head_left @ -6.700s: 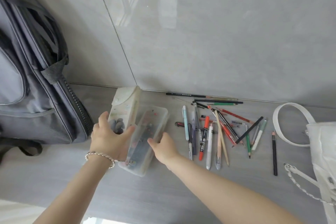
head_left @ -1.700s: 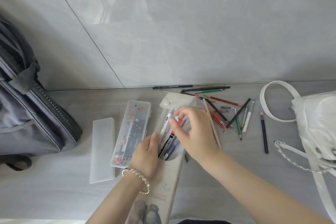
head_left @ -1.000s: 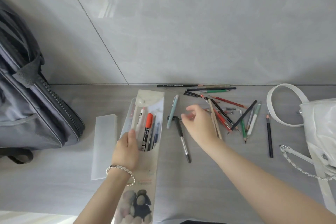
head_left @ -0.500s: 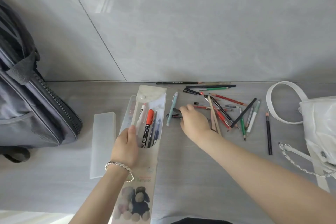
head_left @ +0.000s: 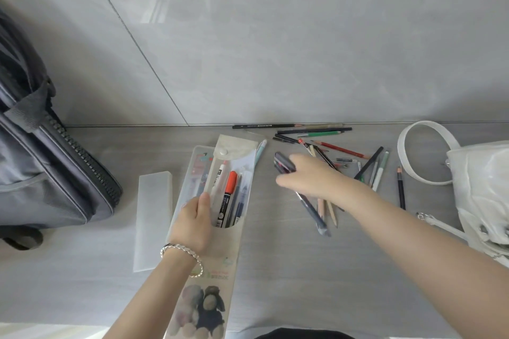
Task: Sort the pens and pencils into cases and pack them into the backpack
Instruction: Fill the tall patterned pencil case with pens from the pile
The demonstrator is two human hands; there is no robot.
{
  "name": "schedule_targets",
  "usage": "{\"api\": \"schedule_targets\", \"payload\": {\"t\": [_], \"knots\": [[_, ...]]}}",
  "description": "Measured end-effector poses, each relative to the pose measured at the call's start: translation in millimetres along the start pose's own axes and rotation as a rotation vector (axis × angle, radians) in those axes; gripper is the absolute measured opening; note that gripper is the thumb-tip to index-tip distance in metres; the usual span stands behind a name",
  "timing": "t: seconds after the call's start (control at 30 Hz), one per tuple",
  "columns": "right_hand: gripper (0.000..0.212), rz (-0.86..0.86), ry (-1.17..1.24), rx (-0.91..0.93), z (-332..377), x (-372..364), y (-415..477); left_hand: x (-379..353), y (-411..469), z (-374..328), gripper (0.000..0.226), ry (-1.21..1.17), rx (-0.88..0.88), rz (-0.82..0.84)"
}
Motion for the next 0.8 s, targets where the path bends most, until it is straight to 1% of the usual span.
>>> {"api": "schedule_targets", "payload": {"t": [0.1,0.13,0.17,0.2,0.27,0.4,0.43,0.5,0.53,0.57,0.6,0.63,0.67,0.73,0.8], "knots": [[0.017,0.010,0.649,0.101,8,23,-26,-11,-5,-11,0.044,-0.014,-0.030,0.027],[0.015,0.017,0.834,0.124,9,24,-33,-16,-8,-16,0.043,-0.022,-0.046,0.039],[0.014,0.000,0.957,0.144,8,24,-37,-20,-11,-22,0.043,-0.029,-0.064,0.051],[0.015,-0.038,1.006,0.157,9,22,-42,-25,-13,-27,0.042,-0.036,-0.087,0.061],[0.020,-0.127,1.007,0.164,8,13,-47,-32,-16,-38,0.041,-0.042,-0.144,0.075],[0.006,-0.165,1.055,0.142,5,-14,-47,-39,-21,-50,0.041,-0.044,-0.209,0.105],[0.012,-0.162,1.100,0.170,5,-16,-47,-39,-21,-53,0.042,-0.047,-0.216,0.107],[0.038,-0.153,1.218,0.274,7,-12,-52,-39,-22,-55,0.042,-0.054,-0.224,0.108],[0.047,-0.197,1.221,0.322,5,-6,-55,-39,-21,-56,0.042,-0.055,-0.225,0.110],[0.047,-0.279,1.167,0.365,3,2,-59,-40,-21,-57,0.041,-0.050,-0.228,0.113],[0.036,-0.383,1.042,0.411,3,10,-64,-40,-21,-58,0.041,-0.044,-0.230,0.116],[0.021,-0.473,0.890,0.453,5,14,-68,-41,-21,-58,0.042,-0.047,-0.232,0.120],[0.011,-0.510,0.738,0.490,10,13,-69,-42,-21,-59,0.043,-0.056,-0.234,0.126],[0.026,-0.500,0.466,0.529,20,-1,-68,-44,-21,-59,0.044,-0.078,-0.236,0.144],[0.034,-0.552,0.219,0.596,26,-15,-69,-45,-21,-58,0.044,-0.094,-0.226,0.156]]}}
Point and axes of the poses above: each hand's wrist, its own y-axis towards the middle knuckle, its own x-axis out of the back of the hand, z = x × y, the point moved 10 cm from there along y, towards the middle knuckle, and after that the axes turned 14 degrees about -x, right-handed, at the moved point
